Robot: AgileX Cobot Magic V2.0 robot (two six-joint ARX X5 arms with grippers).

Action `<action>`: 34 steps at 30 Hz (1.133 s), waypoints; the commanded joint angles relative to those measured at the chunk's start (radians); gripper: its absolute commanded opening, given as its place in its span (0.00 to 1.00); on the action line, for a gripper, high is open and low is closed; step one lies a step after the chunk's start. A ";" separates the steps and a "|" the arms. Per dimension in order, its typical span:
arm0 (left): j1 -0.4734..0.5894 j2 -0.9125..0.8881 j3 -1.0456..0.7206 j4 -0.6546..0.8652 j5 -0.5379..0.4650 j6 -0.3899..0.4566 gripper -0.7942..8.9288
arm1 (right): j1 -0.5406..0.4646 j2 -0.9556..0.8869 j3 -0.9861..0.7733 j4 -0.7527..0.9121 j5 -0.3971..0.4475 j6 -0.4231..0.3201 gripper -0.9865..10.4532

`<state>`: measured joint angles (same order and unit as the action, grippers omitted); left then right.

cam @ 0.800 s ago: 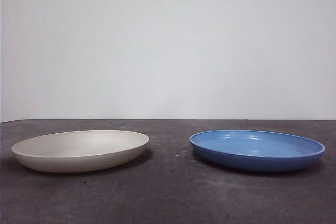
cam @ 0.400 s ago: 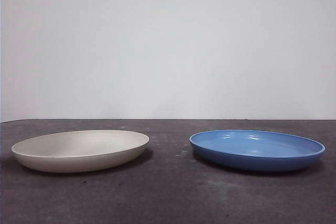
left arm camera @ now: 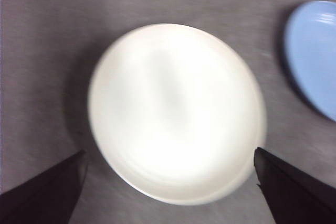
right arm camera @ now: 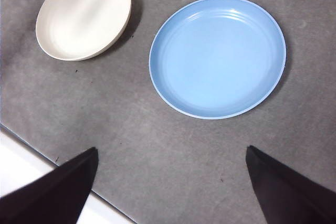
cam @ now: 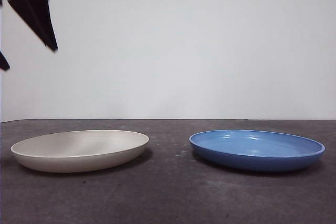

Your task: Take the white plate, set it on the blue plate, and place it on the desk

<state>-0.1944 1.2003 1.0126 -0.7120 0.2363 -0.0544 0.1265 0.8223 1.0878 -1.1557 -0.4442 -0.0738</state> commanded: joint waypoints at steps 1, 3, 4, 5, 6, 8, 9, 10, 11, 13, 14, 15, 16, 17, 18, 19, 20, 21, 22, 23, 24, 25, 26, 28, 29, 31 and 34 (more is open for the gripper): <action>0.001 0.087 0.027 0.034 -0.064 -0.005 0.59 | 0.006 0.006 0.020 0.003 -0.002 0.007 0.48; 0.009 0.139 0.027 0.063 -0.086 -0.001 0.59 | 0.010 0.006 0.020 0.003 -0.002 0.007 0.48; 0.015 0.167 0.027 0.077 -0.086 -0.001 0.59 | 0.010 0.006 0.020 0.003 -0.002 0.008 0.48; 0.020 0.194 0.027 0.087 -0.086 -0.001 0.59 | 0.010 0.006 0.020 0.003 -0.002 0.008 0.48; 0.025 0.219 0.027 0.097 -0.086 -0.001 0.59 | 0.010 0.006 0.020 0.003 -0.002 0.008 0.48; 0.032 0.262 0.027 0.111 -0.086 -0.001 0.59 | 0.010 0.006 0.020 0.003 -0.002 0.008 0.48; 0.036 0.281 0.027 0.116 -0.086 0.000 0.59 | 0.010 0.006 0.020 0.004 -0.002 0.008 0.48; 0.040 0.300 0.027 0.123 -0.085 0.000 0.59 | 0.010 0.006 0.020 0.004 -0.001 0.007 0.48; 0.043 0.317 0.027 0.127 -0.085 0.000 0.59 | 0.010 0.006 0.020 0.005 -0.001 0.007 0.48; 0.047 0.348 0.027 0.137 -0.085 0.001 0.59 | 0.010 0.006 0.020 0.007 -0.001 0.008 0.48; 0.049 0.364 0.027 0.143 -0.085 0.001 0.59 | 0.010 0.006 0.020 0.008 -0.002 0.007 0.48; 0.051 0.376 0.027 0.150 -0.084 0.000 0.59 | 0.010 0.006 0.020 0.008 -0.001 0.007 0.48; 0.051 0.388 0.027 0.155 -0.082 0.000 0.59 | 0.010 0.006 0.020 0.009 -0.001 0.007 0.48; 0.051 0.398 0.027 0.161 -0.082 0.000 0.59 | 0.010 0.006 0.020 0.010 -0.001 0.007 0.48; 0.051 0.406 0.027 0.168 -0.080 0.000 0.59 | 0.010 0.006 0.020 0.010 -0.001 0.007 0.48; 0.051 0.412 0.027 0.174 -0.080 0.000 0.59 | 0.010 0.006 0.020 0.010 -0.001 0.007 0.48; 0.051 0.418 0.027 0.182 -0.080 0.000 0.59 | 0.010 0.006 0.020 0.010 -0.001 0.007 0.48; 0.051 0.423 0.027 0.188 -0.079 -0.001 0.59 | 0.010 0.006 0.020 0.010 -0.001 0.007 0.48; 0.051 0.427 0.027 0.195 -0.079 -0.004 0.59 | 0.010 0.006 0.020 0.010 -0.001 0.007 0.48; 0.051 0.432 0.027 0.202 -0.079 -0.007 0.59 | 0.010 0.006 0.020 0.010 -0.001 0.007 0.48; 0.051 0.437 0.027 0.207 -0.078 -0.010 0.58 | 0.010 0.006 0.020 0.010 -0.001 0.007 0.48; 0.051 0.442 0.027 0.211 -0.078 -0.011 0.58 | 0.010 0.006 0.020 0.010 -0.001 0.007 0.48; 0.051 0.447 0.027 0.212 -0.078 -0.012 0.57 | 0.010 0.006 0.020 0.011 -0.001 0.007 0.48; 0.051 0.459 0.027 0.210 -0.067 -0.012 0.55 | 0.010 0.006 0.020 0.011 -0.001 0.007 0.48; 0.051 0.465 0.027 0.211 -0.050 -0.013 0.55 | 0.010 0.006 0.020 0.011 -0.001 0.007 0.48; 0.051 0.472 0.027 0.216 -0.013 -0.018 0.55 | 0.010 0.006 0.020 0.011 -0.001 0.007 0.48; 0.051 0.477 0.027 0.230 -0.007 -0.019 0.54 | 0.010 0.006 0.020 0.011 -0.001 0.007 0.48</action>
<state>-0.1425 1.6577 1.0210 -0.4919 0.2230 -0.0685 0.1318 0.8223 1.0878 -1.1515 -0.4442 -0.0734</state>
